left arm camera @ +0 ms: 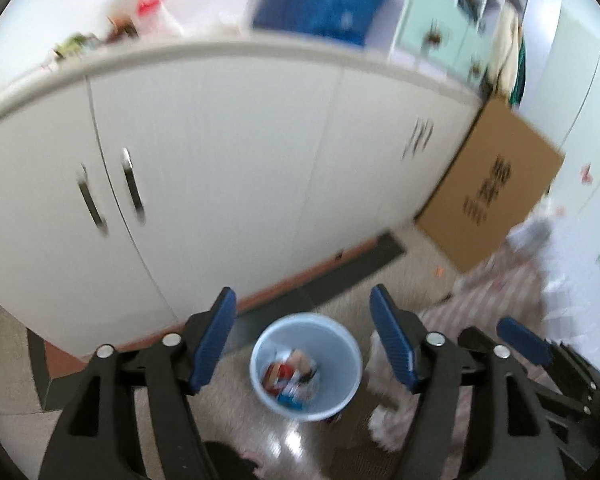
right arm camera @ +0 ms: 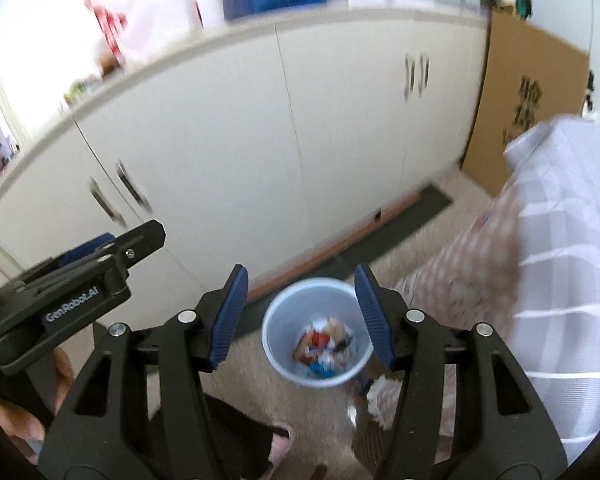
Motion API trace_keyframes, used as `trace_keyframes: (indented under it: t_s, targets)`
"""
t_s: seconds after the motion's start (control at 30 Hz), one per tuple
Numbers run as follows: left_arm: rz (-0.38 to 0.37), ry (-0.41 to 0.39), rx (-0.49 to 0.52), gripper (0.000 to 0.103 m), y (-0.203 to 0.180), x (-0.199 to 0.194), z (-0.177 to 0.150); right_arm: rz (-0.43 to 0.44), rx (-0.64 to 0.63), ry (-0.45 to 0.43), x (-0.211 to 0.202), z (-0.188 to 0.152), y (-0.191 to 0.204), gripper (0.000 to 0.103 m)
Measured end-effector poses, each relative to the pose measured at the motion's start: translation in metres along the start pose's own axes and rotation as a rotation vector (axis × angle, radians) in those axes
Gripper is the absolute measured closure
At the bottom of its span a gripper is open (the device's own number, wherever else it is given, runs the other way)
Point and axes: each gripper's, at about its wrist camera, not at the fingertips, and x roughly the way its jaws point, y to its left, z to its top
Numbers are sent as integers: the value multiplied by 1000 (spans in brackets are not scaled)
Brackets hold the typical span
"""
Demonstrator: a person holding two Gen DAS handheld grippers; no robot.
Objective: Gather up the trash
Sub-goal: 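Move both open tools back over the table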
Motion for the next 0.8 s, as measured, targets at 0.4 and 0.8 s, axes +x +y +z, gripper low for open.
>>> trace_keyframes:
  t_s: [0.4,0.8]
  targets:
    - [-316,-17,120,28,-153,-62,18,-150,192,-228,-150,17,-120,41]
    - [-562,206,466,25,-402,-47,-73,-450,498,-331,-262,-65,-322,37]
